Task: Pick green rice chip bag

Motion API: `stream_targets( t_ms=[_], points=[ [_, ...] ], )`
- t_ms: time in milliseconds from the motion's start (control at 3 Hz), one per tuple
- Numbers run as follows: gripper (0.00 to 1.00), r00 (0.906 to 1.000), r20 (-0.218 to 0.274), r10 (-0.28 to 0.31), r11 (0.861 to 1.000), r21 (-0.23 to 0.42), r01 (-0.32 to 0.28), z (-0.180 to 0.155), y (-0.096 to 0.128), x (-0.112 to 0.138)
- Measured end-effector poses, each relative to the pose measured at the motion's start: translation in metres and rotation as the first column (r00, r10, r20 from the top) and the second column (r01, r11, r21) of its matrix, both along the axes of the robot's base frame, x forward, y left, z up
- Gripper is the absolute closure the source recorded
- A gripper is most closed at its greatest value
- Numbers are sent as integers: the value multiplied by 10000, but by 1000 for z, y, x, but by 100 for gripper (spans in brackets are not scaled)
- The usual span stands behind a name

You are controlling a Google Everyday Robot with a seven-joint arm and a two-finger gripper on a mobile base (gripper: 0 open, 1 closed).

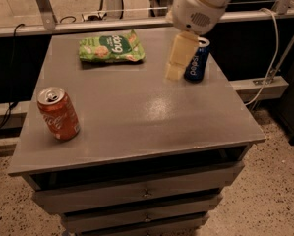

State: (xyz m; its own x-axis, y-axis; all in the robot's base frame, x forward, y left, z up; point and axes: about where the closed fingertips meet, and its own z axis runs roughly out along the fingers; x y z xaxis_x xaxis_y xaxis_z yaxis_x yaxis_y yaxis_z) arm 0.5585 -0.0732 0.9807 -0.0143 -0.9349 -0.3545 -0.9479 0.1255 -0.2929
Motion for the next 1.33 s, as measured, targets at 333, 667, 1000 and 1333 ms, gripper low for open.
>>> stream_targets(
  t_ms=[333, 667, 1000, 1333],
  points=[
    [0, 9937, 700, 870, 9935, 672, -917, 27, 78, 47],
    [0, 9937, 700, 870, 9935, 672, -918, 27, 78, 47],
    [0, 9921, 1041, 697, 9892, 1214, -822, 21, 84, 69],
    [0, 9858, 1672, 143, 9763, 2107, -499, 9, 82, 116]
  ],
)
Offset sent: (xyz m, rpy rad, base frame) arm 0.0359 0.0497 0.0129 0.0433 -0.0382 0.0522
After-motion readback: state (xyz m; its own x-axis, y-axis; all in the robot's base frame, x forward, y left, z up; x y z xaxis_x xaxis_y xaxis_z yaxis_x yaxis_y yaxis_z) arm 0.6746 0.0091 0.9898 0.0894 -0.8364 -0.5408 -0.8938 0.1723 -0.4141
